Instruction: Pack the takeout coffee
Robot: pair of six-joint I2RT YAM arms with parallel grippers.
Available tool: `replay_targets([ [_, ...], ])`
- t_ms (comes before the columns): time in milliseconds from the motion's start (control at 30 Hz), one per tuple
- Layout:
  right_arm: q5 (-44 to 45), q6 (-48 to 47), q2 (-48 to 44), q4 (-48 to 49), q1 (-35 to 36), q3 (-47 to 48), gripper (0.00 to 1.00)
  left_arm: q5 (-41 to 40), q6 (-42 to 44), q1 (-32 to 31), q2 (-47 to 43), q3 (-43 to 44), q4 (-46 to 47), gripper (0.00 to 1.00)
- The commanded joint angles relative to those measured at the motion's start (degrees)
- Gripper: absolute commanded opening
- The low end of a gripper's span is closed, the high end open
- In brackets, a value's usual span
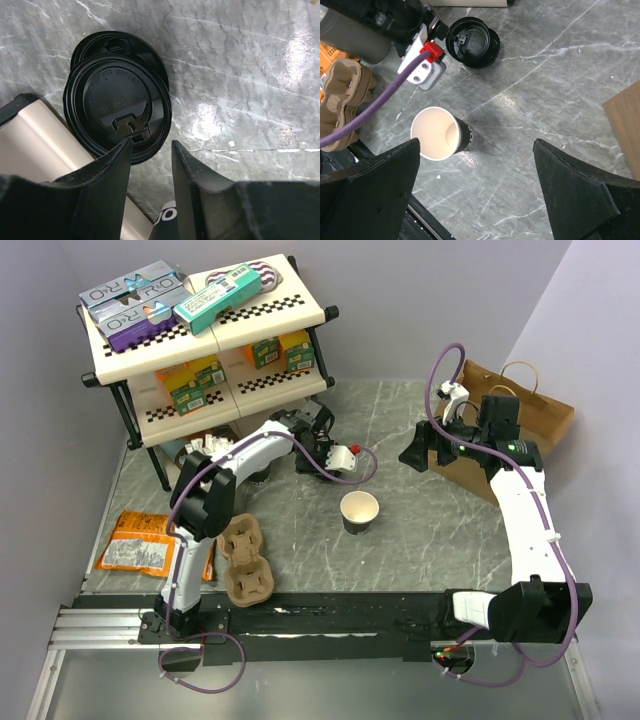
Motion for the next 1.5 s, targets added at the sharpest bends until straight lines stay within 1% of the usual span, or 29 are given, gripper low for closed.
replay_targets([
  [0, -0.5, -0.8, 0.1, 0.7, 0.1, 1.5, 1.0, 1.8, 1.3, -0.4, 0.8, -0.2, 0.1, 0.42],
  [200, -0.4, -0.7, 0.1, 0.8, 0.1, 1.2, 1.0, 1.5, 1.8, -0.4, 0.9, -0.1, 0.0, 0.39],
  [433, -0.3, -0.4, 0.0, 1.4, 0.1, 0.7, 1.0, 1.3, 1.9, -0.4, 1.1, 0.2, -0.1, 0.27],
  [633, -0.1, -0.3, 0.4, 1.8, 0.1, 0.7, 1.0, 1.4, 2.0, -0.4, 1.2, 0.2, -0.2, 0.25],
  [767, -0.2, 0.1, 0.5, 1.8, 0.1, 0.7, 1.0, 2.2, 2.1, -0.4, 1.0, 0.2, -0.3, 0.21],
  [1167, -0.1, 0.3, -0.2, 2.9, 0.1, 0.6, 1.0, 7.1, -0.5, 0.3, -1.0, 5.2, -2.6, 0.01],
  [1333, -0.2, 0.4, -0.8, 3.3, 0.1, -0.2, 1.0, 7.8, -1.7, 1.1, -1.7, 5.5, -3.4, 0.01],
  [1433, -0.1, 0.3, -1.3, 3.3, 0.1, -0.2, 1.0, 9.2, -4.4, 1.7, -2.3, 6.7, -4.2, 0.01],
  [1467, 0.0, 0.2, -1.5, 3.2, 0.1, -0.2, 1.0, 10.2, -6.8, 1.9, -3.1, 7.8, -4.4, 0.01],
])
